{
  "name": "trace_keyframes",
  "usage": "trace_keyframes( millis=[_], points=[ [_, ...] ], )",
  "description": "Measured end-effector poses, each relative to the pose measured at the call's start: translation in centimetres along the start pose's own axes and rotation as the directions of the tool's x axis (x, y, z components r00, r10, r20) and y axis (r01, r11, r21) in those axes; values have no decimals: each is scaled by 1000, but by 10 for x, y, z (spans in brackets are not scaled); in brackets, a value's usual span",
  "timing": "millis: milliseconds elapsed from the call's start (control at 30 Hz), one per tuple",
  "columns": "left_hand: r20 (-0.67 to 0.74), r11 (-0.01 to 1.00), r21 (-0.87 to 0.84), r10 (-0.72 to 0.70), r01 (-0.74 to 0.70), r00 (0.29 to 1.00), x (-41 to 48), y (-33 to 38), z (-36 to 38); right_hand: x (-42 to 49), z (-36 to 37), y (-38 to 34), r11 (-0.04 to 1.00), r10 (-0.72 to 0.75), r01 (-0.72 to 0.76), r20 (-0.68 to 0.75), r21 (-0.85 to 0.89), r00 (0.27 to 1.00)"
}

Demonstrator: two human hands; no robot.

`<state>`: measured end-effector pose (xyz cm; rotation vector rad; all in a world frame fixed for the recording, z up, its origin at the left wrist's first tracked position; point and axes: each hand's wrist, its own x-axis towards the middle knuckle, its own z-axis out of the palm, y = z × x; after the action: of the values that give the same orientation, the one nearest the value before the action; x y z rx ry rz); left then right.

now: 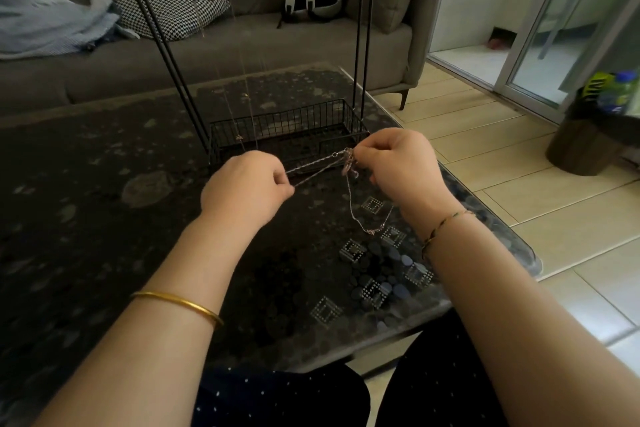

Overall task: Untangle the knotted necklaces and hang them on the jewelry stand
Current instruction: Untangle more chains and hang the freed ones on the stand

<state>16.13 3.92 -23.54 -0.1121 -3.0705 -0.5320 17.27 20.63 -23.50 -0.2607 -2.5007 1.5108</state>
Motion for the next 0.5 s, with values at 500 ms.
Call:
trace_keyframes(
  millis=[500],
  points=[
    [-24, 976, 31, -213, 213, 977, 10, 0, 7, 0, 6, 2, 993, 14, 1, 123, -121, 992]
  ],
)
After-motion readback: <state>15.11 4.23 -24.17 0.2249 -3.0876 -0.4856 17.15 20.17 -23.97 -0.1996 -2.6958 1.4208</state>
